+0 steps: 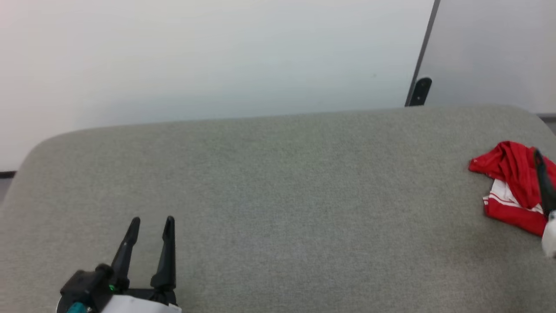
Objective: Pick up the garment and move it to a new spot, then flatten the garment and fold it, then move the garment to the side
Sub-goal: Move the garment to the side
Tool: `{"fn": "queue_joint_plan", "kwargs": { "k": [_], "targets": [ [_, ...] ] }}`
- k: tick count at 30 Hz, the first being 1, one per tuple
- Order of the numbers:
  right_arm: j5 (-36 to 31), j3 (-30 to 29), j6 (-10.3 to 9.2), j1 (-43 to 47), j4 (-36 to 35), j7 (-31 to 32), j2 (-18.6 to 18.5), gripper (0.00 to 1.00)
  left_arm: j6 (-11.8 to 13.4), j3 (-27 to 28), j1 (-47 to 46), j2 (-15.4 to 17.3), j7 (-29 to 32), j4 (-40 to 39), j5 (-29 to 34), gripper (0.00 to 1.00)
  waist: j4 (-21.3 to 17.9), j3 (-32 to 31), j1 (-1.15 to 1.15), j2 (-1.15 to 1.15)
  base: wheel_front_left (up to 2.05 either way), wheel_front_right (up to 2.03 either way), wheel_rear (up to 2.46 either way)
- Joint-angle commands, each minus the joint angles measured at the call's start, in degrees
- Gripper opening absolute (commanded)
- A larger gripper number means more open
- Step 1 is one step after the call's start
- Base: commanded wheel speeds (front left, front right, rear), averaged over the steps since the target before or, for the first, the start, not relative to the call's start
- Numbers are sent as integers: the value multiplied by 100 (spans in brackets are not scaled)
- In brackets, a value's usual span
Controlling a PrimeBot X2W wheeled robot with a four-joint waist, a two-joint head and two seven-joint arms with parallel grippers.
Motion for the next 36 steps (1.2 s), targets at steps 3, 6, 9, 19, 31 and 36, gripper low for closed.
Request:
{"fn": "queue_joint_plan", "kwargs": {
  "k": [3, 6, 9, 19, 31, 36],
  "targets": [
    [-121, -91, -10, 487, -120, -522, 235, 100, -10, 127, 180, -82, 3, -70, 215, 100, 191, -224, 0, 0, 0, 0, 0],
    [-264, -203, -10, 895, -301, -795, 496, 100, -11, 231, 334, -156, 3, -146, 426, 100, 260, -285, 0, 0, 0, 0, 0],
    [-373, -274, -10, 1304, -516, -903, 824, 100, -11, 306, 482, -235, 3, -261, 604, 100, 334, -318, 0, 0, 0, 0, 0],
    [-491, -610, -10, 2227, -1094, -942, 1547, 100, -10, 386, 781, -334, 3, -477, 871, 100, 573, -373, 0, 0, 0, 0, 0],
    [-481, -437, -10, 2602, -1305, -944, 1893, 100, -10, 118, 966, -129, 3, -689, 930, 100, 724, -419, 0, 0, 0, 0, 0],
    [-474, -491, -10, 2643, -1335, -944, 1929, 100, -9, 79, 978, -107, 3, -663, 880, 100, 747, -415, 0, 0, 0, 0, 0]
  ]
}}
